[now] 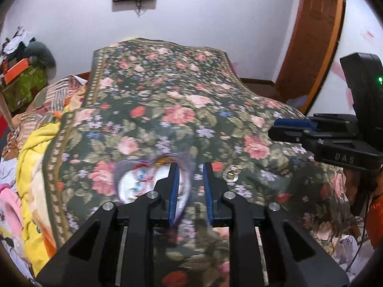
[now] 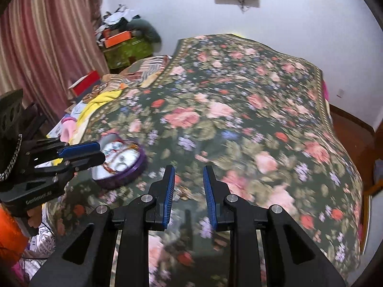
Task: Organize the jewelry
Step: 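Grasp the gold-and-silver ring pair with the left tool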
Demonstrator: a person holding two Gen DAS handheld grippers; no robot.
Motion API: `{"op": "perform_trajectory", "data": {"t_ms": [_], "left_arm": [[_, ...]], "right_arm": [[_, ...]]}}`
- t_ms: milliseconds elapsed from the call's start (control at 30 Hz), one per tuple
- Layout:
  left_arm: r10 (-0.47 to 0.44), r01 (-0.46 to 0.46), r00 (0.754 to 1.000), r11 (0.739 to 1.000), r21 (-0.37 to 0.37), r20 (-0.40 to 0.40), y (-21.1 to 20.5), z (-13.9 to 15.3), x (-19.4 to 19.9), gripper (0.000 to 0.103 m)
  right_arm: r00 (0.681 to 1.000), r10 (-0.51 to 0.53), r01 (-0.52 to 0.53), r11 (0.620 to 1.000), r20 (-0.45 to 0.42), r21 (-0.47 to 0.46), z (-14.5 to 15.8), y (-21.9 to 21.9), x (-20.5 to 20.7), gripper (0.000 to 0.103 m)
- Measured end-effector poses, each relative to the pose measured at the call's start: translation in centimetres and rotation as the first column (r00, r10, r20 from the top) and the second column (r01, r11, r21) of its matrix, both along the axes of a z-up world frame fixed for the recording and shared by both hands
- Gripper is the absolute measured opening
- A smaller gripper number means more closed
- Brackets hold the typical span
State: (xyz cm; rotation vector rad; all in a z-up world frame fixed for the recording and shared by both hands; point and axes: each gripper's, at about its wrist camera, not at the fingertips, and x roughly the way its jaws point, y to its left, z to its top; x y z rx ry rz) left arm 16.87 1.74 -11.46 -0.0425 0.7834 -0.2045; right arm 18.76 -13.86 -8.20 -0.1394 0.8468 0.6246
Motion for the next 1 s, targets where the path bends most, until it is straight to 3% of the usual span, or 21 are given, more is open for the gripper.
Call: {"op": "perform_trajectory", "data": {"t_ms": [367,500,633,967,1000], "left_arm": [[-0.11,0.114,0.985,0.993,0.022,-0.136,-6.1,-3.8,2.6,0.02],[-0.118,0.128,0.979,0.99,0.051,-0.168,-7.4,-5.2,3.6,0.032],[-0.098,0.114,0.975,0.991,0.07,-0.197,-7.5,-6.5,4.9,0.033],[-0.119,0.139,0.976,0.986,0.097,-0.183,-8.2,-7.7,6.1,0.032],[-0.121,0.141,0.977,0.984,0.109,-0.174,-8.3,-7.7,6.0,0.024]], "right_arm": [[0.999,-0.022,0.022,1.0,-0.03,-0.001,-1.6,-3.7,-0.3,0.022],[0.999,-0.02,0.021,1.0,-0.04,0.01,-2.1,-4.2,-0.2,0.022],[0.999,-0.003,0.004,1.0,-0.05,0.019,-2.5,-4.3,-0.3,0.022],[0.998,0.0,0.002,1.0,-0.065,0.03,-3.0,-4.0,0.2,0.022],[0.998,0.0,0.002,1.0,-0.066,0.029,-3.0,-4.0,0.2,0.022]]}}
